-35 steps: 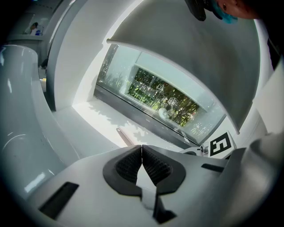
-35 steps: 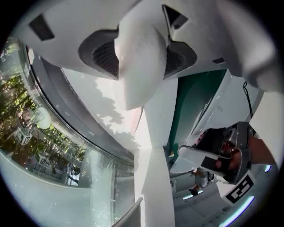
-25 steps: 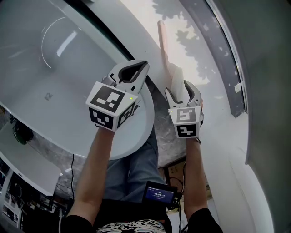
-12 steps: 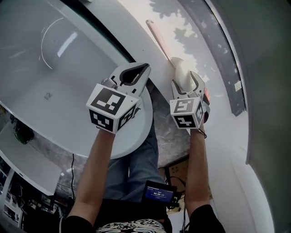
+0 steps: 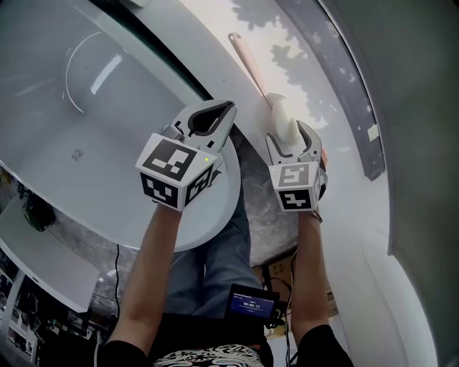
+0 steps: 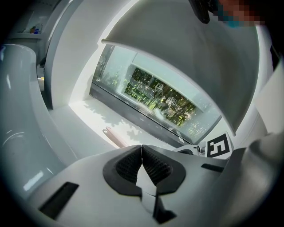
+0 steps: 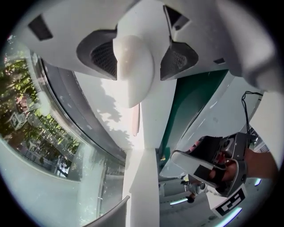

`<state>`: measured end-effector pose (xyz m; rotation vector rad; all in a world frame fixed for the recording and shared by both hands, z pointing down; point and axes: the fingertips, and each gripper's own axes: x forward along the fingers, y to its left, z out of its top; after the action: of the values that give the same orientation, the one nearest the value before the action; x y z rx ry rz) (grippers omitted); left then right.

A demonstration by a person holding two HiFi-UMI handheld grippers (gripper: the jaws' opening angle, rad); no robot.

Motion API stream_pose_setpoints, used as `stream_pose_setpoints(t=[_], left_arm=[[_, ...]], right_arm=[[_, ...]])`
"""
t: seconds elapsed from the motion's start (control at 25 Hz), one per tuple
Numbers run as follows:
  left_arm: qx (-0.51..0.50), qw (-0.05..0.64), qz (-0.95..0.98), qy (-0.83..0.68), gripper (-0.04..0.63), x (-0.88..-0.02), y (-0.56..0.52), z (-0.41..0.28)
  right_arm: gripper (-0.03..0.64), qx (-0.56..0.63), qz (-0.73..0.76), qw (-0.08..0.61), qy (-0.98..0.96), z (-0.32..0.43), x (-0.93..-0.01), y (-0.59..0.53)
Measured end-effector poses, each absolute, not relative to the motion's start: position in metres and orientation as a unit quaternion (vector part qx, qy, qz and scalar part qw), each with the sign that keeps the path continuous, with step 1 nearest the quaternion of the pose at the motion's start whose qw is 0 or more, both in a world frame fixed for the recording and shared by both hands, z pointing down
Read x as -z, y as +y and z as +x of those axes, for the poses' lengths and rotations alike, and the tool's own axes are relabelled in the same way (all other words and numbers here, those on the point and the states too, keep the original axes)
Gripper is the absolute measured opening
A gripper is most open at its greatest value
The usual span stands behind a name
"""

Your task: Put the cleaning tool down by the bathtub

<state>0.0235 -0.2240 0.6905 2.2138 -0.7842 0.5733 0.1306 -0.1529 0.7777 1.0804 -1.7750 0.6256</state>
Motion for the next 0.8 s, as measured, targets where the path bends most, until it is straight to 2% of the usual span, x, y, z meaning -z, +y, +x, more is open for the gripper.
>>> stream_pose_setpoints(t=[0.24,0.28,0.4,0.52,0.8], left_arm=[[-0.215,0.34,0.864,-0.303,0.017,-0.663,-0.226,0.019],[-0.214,0.337,0.865,-0.303,0.017,-0.656,-0.227,0.018],[-0.21,0.327,0.87,-0.304,0.017,-0.63,-0.226,0.013],[-0.204,0.32,0.873,-0.306,0.017,-0.599,-0.224,0.005],[-0.205,0.296,0.881,-0.308,0.017,-0.516,-0.207,-0.016]], right_arm=[[0.298,-0.245,0.491,0.425,-0.72,0.137,-0.738,-0.157],[0.284,-0.231,0.498,0.426,-0.72,0.137,-0.729,-0.157],[0.149,-0.202,0.52,0.421,-0.716,0.135,-0.697,-0.157],[0.074,-0.205,0.539,0.394,-0.715,0.128,-0.66,-0.154],[0.037,-0.229,0.562,0.328,-0.724,0.109,-0.57,-0.143]])
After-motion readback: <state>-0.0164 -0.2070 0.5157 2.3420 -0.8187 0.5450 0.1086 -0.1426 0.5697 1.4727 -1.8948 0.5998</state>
